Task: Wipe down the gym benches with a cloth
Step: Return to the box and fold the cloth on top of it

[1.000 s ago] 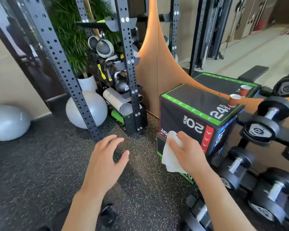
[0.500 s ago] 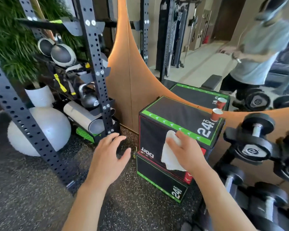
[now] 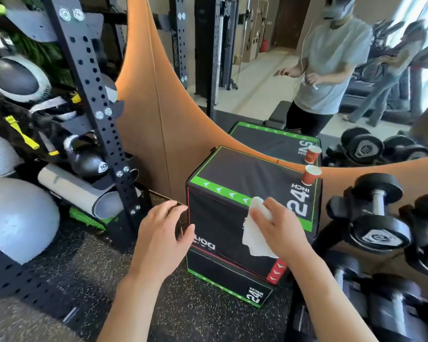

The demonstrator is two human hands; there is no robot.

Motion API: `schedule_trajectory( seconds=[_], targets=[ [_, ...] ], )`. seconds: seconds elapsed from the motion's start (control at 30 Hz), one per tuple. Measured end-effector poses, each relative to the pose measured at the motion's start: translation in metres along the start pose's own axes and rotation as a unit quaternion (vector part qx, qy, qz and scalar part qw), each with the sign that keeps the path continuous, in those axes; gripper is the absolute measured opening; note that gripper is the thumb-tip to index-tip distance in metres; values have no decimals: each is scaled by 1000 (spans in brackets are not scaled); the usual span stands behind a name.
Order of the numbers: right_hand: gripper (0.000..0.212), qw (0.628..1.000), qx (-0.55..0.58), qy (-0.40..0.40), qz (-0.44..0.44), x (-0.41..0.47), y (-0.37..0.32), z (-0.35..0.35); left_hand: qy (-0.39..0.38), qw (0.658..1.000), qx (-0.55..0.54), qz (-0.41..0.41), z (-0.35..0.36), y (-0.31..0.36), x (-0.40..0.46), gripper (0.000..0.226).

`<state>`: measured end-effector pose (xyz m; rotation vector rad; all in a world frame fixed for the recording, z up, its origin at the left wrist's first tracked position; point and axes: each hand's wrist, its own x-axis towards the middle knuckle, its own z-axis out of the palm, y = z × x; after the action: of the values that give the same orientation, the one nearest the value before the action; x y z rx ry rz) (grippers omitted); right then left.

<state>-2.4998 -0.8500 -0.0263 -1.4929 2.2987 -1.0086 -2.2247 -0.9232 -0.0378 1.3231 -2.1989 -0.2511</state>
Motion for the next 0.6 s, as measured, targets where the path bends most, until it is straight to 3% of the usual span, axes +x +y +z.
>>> schedule_trajectory(
  seconds=[0.6],
  targets=[
    [41, 999, 10, -6, 34, 264, 123, 34, -80, 995, 20, 47, 166, 48, 267, 44]
  ],
)
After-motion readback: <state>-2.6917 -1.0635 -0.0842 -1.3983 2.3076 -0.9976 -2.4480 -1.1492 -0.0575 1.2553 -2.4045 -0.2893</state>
